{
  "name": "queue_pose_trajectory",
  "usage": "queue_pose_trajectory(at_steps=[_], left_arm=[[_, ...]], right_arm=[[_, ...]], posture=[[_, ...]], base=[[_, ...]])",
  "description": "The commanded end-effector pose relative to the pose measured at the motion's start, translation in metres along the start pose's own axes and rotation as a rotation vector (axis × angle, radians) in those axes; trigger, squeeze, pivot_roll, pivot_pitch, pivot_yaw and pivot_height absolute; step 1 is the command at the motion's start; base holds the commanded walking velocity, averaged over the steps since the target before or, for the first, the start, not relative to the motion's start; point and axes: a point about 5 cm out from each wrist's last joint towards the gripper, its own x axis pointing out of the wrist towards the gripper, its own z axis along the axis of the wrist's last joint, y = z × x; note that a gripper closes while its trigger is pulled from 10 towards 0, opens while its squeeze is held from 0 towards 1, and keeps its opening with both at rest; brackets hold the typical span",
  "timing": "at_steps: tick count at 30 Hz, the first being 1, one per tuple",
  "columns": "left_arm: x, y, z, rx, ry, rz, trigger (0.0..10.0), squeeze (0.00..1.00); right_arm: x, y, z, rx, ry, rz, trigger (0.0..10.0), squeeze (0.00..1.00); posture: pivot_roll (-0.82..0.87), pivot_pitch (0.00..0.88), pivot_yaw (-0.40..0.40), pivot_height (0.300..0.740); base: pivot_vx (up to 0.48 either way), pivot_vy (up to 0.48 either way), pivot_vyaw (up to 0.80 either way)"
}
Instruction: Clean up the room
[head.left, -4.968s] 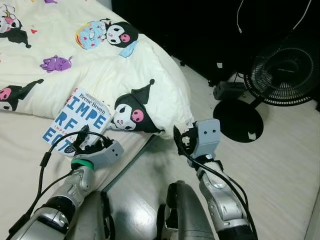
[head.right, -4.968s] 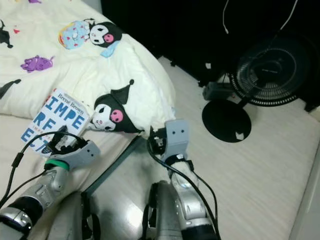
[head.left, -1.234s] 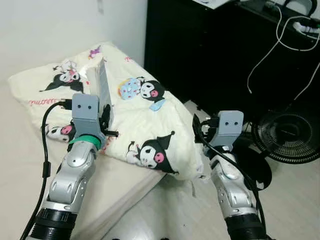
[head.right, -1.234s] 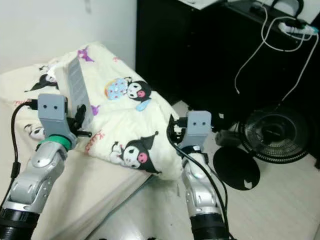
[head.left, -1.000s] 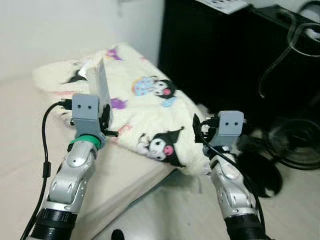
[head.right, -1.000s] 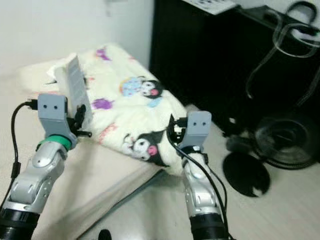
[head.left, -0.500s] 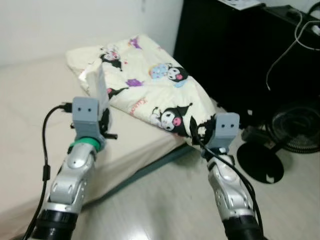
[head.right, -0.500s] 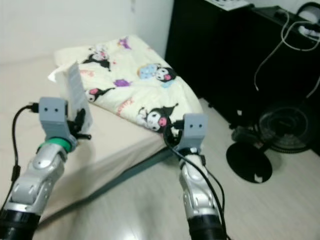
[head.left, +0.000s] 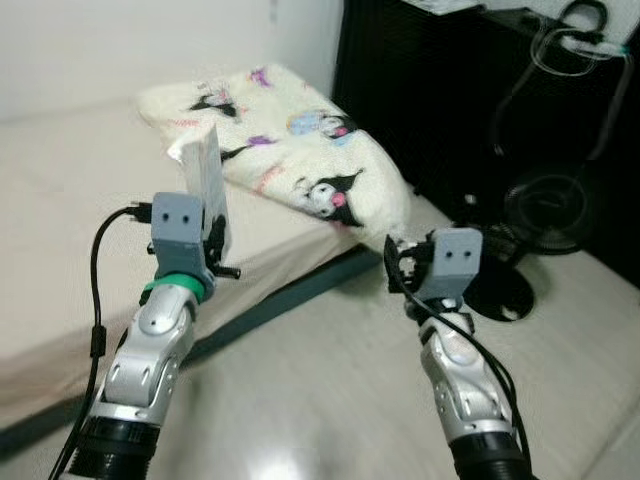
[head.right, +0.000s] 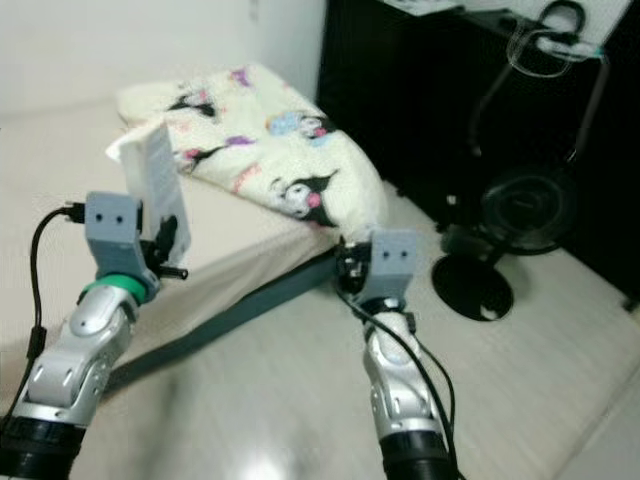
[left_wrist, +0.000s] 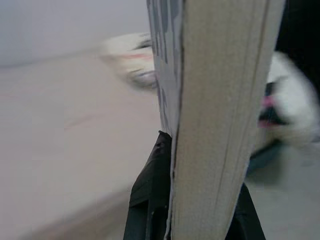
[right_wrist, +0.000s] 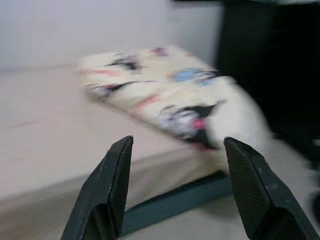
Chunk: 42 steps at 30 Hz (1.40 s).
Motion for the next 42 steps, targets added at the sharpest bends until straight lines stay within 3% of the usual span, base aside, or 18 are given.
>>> queue_pose_trajectory(at_steps=[1,32,42], left_arm=[[0.001,-0.002,0.001,-0.002,-0.001,0.003,10.0,0.0],[0.002,0.004,-0.007,0.035,0.041,0.084,10.0,0.0],[0.002,0.013,-0.011,0.077,0.057,0.144,10.0,0.0]], right_arm=[[-0.002,-0.003,-0.003,-0.003,0.013,-0.007,10.0,0.0],[-0.005,-0.004,-0.005,0.018,0.02,-0.002,10.0,0.0],[-0.005,-0.003,-0.003,0.052,0.006,0.0,10.0,0.0]], posture=[[-0.02,0.053,0.013,0.74],[-0.02,0.062,0.018,0.74],[-0.01,0.069,0.015,0.74]], base=[[0.0,0.0,0.8],[0.0,0.0,0.8],[0.393,0.0,0.4]])
